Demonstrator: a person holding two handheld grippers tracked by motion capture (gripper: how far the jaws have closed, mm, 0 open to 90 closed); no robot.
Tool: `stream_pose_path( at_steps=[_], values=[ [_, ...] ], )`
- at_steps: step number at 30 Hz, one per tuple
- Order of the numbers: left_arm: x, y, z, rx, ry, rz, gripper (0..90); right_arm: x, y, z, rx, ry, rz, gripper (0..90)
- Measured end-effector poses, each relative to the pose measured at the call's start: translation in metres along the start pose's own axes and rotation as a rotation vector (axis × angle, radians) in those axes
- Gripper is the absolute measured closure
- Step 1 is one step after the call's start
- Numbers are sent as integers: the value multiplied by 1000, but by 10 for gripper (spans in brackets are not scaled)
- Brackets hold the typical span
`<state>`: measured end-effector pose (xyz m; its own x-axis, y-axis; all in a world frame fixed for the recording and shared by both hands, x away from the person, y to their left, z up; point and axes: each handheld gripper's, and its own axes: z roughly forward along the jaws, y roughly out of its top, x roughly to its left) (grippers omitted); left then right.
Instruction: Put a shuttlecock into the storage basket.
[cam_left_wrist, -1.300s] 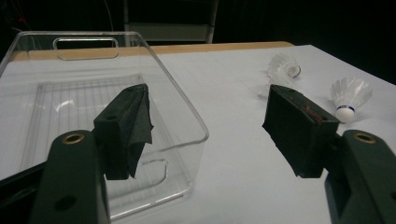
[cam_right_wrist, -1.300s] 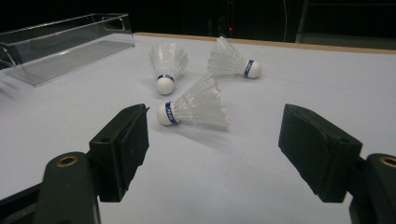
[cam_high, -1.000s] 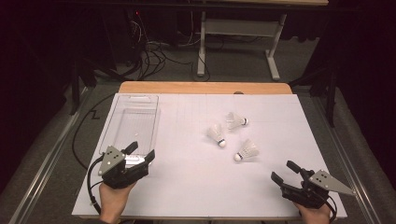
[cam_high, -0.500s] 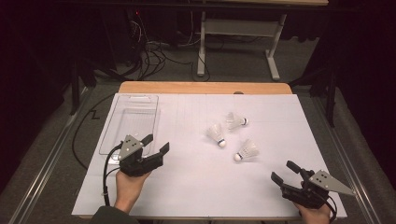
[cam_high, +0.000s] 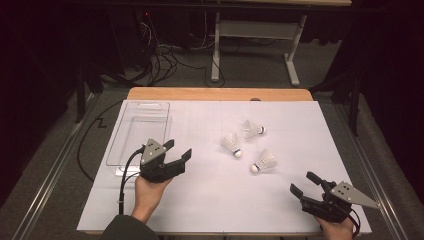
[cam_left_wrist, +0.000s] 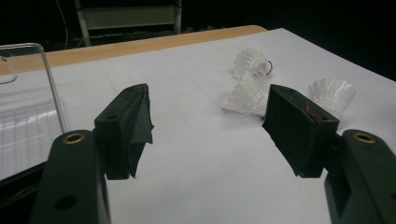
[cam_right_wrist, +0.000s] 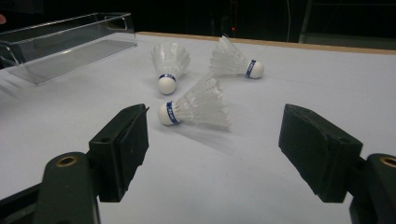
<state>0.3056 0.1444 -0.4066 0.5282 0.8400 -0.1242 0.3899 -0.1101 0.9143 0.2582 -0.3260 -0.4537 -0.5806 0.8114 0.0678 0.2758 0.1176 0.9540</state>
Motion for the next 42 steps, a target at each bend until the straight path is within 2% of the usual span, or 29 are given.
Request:
stream_pose_path(
  at_steps=[8,21,28,36,42],
  values=[
    [-3,5,16,22,-9,1,328,-1,0,1,3,6,-8,245],
    [-9,16,43,51,-30,25,328,-1,0,2,3,12,-10,245],
    [-11,20,56,60,-43,19,328,0,0,3,4,16,-8,244],
    [-14,24,71,90,-35,33,327,0,0,3,4,20,-11,244],
    [-17,27,84,111,-55,32,330,1,0,3,4,24,-12,244]
  ],
)
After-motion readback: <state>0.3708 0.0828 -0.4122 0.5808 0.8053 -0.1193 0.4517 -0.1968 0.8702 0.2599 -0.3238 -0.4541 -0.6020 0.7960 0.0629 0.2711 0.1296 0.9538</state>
